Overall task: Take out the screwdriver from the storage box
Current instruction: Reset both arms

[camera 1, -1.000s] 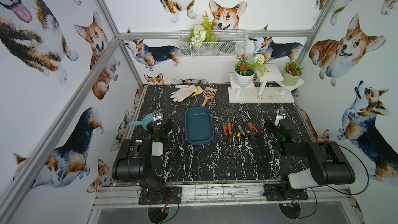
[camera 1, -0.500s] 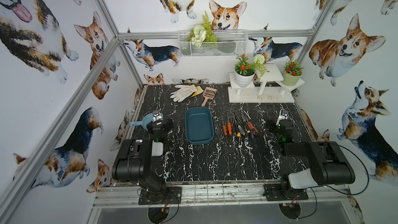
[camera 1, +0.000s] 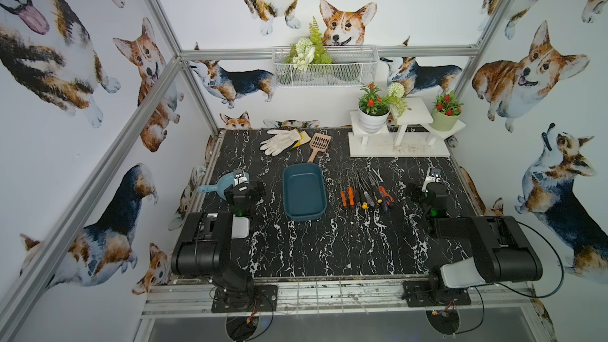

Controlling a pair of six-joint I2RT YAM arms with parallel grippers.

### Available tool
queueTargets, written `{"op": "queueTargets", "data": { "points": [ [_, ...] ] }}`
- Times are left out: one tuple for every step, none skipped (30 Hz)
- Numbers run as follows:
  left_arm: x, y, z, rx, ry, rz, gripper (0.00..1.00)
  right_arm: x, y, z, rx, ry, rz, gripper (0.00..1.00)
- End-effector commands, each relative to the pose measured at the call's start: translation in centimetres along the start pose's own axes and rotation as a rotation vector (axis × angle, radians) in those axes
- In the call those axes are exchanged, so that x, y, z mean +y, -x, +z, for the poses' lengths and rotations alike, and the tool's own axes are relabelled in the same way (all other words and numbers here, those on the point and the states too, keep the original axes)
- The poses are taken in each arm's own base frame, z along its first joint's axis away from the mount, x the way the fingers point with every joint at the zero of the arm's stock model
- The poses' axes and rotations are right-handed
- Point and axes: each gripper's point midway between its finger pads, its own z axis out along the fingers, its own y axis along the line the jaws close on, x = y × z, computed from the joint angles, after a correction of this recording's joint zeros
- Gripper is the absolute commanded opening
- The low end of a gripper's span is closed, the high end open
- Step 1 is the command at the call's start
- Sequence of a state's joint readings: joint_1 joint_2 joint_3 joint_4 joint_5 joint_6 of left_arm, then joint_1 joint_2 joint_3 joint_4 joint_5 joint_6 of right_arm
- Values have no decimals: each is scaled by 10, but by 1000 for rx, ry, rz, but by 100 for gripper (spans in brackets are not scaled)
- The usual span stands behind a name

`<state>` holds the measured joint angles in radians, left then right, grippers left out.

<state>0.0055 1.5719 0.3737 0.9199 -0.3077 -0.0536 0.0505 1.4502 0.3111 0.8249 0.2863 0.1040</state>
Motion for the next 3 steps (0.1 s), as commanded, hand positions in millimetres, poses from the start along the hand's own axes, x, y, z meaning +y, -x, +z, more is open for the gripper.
{"op": "queueTargets", "data": {
  "points": [
    [-1, 6, 0, -26, -2, -5, 100, -1, 8, 0, -33, -7, 14, 100],
    [-1, 6, 0, -26, -2, -5, 100, -1, 8, 0, -33, -7, 14, 100],
    [-1, 7, 0, -30, -3, -7, 100, -1, 8, 0, -33, -8, 14, 100]
  ]
}}
